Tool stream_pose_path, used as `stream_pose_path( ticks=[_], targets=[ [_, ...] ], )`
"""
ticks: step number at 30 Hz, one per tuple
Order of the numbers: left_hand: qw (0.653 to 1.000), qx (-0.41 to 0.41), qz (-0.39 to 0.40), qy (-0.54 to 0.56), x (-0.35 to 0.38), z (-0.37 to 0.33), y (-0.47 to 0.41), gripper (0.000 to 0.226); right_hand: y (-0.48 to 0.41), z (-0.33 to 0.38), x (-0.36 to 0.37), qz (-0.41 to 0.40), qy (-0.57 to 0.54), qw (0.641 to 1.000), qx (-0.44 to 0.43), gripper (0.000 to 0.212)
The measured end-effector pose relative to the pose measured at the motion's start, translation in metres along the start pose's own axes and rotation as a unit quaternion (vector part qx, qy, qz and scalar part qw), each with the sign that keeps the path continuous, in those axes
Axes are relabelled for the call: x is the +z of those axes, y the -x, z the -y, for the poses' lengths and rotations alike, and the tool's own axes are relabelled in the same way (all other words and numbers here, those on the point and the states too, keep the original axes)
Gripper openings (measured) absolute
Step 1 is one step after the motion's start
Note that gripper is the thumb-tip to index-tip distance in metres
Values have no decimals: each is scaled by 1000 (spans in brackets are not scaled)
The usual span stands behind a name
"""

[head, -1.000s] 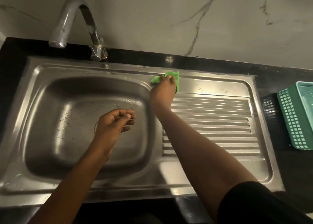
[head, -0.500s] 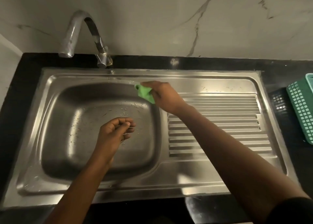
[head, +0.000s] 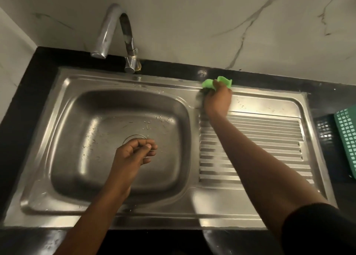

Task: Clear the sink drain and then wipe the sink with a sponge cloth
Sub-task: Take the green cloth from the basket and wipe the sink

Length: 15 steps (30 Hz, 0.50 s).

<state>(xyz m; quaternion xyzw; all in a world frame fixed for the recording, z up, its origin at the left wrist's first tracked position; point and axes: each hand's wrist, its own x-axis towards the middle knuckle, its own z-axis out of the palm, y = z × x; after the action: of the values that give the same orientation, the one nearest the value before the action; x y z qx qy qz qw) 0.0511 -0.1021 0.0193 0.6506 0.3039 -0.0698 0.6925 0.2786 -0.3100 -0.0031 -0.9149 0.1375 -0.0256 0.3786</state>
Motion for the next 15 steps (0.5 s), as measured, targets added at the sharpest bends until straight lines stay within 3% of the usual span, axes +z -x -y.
stream_pose_path(
  ticks=[4,11,15],
  targets=[
    [1000,-3,-2,-2,-6,0,0,22,38,42,47,84,25,989,-116,37],
    [1000,9,-18,18,-19,-4,7,24,66,110,96,270,-12,945,-182,42],
    [999,9,-32,32,-22,-4,21,21,69,84,65,277,-88,941,-170,41]
  ],
)
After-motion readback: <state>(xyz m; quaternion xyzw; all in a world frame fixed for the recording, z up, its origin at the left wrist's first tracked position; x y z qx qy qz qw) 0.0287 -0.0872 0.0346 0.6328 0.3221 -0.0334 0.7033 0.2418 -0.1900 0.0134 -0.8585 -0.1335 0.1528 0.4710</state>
